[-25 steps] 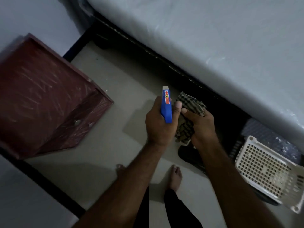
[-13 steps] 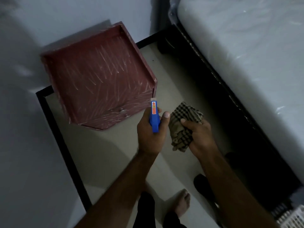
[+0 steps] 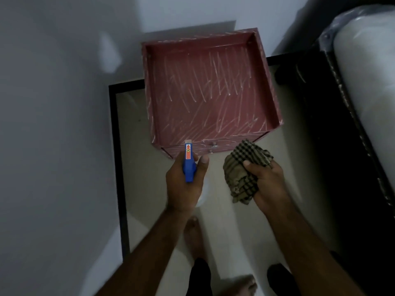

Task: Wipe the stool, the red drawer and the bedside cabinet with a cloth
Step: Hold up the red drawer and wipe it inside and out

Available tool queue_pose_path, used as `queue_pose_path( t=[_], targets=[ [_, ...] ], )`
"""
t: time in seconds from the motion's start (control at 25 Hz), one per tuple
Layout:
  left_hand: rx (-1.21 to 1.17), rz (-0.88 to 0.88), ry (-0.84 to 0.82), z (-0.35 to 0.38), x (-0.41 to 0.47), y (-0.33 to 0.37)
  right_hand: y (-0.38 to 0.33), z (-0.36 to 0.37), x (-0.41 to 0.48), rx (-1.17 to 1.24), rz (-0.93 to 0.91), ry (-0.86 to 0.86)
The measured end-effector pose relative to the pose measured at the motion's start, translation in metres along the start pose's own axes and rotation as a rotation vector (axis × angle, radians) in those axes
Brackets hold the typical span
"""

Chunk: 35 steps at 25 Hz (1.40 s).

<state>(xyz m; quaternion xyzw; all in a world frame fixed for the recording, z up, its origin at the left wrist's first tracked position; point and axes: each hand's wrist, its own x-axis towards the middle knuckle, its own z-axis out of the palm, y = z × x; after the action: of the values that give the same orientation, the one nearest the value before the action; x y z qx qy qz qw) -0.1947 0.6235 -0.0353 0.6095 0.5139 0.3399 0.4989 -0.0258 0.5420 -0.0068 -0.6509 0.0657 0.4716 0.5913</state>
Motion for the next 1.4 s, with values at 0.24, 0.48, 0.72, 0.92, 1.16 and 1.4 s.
queue_pose_path(
  t=[0.24, 0.48, 0.72, 0.92, 1.16, 1.4],
  targets=[
    [0.110, -0.076, 0.065, -0.026, 0.014, -0.052, 0.024, 0.036, 0.027, -0.137, -0.024, -0.006],
    [0.105, -0.159, 0.070, -0.020, 0.016, -0.096, 0.039, 0.036, 0.053, -0.218, -0.019, -0.025],
    [0.095, -0.209, 0.067, -0.021, 0.025, -0.127, 0.055, 0.035, 0.078, -0.227, -0.018, -0.062],
    [0.123, -0.236, 0.085, -0.016, 0.031, -0.138, 0.064, 0.031, 0.088, -0.248, 0.017, -0.077],
    [0.155, -0.251, 0.002, -0.010, 0.032, -0.137, 0.068, 0.027, 0.088, -0.232, 0.029, -0.068],
    [0.192, -0.185, -0.056, 0.003, 0.032, -0.125, 0.070, 0.021, 0.084, -0.223, 0.040, -0.055]
  ],
)
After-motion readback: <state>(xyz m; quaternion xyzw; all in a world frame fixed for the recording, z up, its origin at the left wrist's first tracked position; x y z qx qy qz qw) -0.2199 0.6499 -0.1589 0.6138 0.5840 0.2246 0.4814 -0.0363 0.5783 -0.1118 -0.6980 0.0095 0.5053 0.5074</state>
